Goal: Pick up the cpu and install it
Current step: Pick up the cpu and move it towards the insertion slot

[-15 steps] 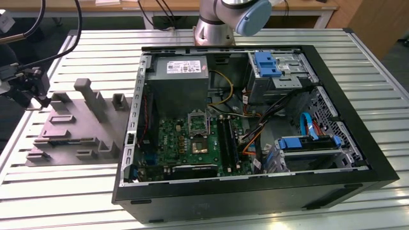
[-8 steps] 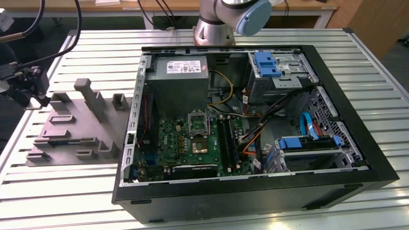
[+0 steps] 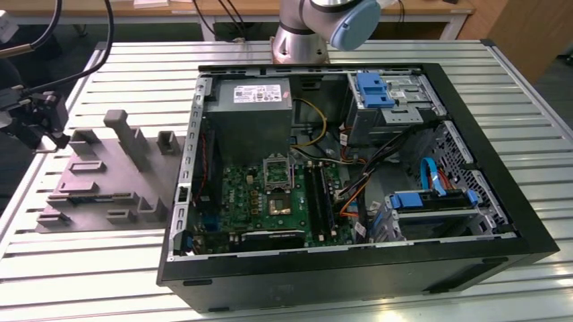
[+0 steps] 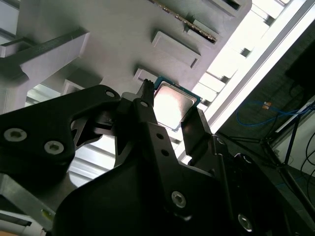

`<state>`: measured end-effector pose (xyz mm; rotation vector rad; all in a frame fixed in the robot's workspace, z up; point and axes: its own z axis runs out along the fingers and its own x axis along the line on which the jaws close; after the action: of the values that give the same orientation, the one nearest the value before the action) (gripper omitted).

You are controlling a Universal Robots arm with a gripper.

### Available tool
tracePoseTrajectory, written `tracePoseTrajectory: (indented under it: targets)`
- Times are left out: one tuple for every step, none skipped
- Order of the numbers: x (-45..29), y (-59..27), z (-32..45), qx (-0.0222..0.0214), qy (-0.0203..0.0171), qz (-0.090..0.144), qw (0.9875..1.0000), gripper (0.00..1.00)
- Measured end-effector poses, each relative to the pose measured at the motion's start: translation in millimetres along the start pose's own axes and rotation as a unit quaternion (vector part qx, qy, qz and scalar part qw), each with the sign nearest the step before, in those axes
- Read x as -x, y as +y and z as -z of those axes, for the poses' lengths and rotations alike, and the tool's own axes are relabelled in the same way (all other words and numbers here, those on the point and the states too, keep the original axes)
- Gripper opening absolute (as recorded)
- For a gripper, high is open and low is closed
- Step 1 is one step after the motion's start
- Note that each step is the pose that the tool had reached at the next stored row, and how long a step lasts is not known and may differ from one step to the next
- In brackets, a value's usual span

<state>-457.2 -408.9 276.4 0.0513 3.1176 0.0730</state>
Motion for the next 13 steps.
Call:
tracePoseTrajectory:
  targets:
    - [0.0, 0.0, 0.3, 0.0000, 0.0000, 0.000, 1.0000, 0.47]
    - [0.0, 0.0, 0.5, 0.0000, 0.0000, 0.000, 1.0000, 0.47]
    - [0.0, 0.0, 0.9, 0.0000, 0.0000, 0.000, 1.0000, 0.47]
    - [0.0, 0.1, 1.3, 0.0000, 0.0001, 0.000, 1.0000, 0.47]
    - [0.0, 0.1, 1.6, 0.0000, 0.0000, 0.000, 1.0000, 0.47]
    - [0.0, 0.1, 2.0, 0.0000, 0.0000, 0.000, 1.0000, 0.47]
    - [0.0, 0.1, 2.4, 0.0000, 0.0000, 0.000, 1.0000, 0.47]
    - [0.1, 0.1, 2.9, 0.0000, 0.0000, 0.000, 1.0000, 0.47]
    - [0.1, 0.1, 3.3, 0.0000, 0.0000, 0.000, 1.0000, 0.47]
    - [0.1, 0.2, 3.6, 0.0000, 0.0000, 0.000, 1.0000, 0.47]
    - [0.1, 0.2, 4.1, 0.0000, 0.0000, 0.000, 1.0000, 0.47]
    - [0.1, 0.2, 4.6, 0.0000, 0.0000, 0.000, 1.0000, 0.47]
    - [0.1, 0.2, 5.0, 0.0000, 0.0000, 0.000, 1.0000, 0.47]
